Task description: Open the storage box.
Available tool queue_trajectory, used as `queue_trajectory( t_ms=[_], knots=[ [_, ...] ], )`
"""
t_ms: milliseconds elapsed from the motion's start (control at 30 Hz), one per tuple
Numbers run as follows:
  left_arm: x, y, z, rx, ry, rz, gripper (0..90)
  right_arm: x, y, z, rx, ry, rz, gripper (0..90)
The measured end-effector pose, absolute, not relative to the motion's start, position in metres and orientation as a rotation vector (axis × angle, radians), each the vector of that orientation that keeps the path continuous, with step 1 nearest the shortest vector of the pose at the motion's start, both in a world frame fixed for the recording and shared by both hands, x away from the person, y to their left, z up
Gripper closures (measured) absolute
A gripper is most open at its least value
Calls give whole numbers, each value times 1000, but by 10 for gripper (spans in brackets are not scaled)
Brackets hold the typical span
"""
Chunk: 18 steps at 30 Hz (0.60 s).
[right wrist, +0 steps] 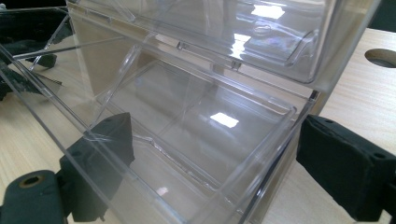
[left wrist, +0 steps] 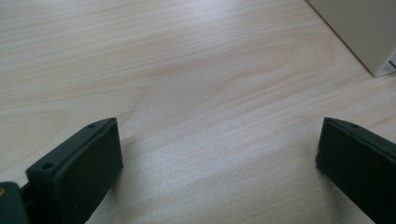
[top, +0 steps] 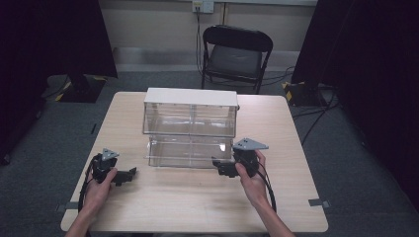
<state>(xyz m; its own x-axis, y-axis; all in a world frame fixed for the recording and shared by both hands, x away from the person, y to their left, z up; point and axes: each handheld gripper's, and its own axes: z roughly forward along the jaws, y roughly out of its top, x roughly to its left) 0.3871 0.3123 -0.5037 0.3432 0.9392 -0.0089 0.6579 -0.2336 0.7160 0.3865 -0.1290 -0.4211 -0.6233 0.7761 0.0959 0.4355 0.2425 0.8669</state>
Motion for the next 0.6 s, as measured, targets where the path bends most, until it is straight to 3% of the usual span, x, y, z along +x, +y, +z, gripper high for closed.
queue_trajectory(
  t_ms=[600],
  knots=[
    [387, 312, -504, 1982, 1390, 576, 0, 394, -128, -419, 1136, 2137, 1337, 115]
  ],
)
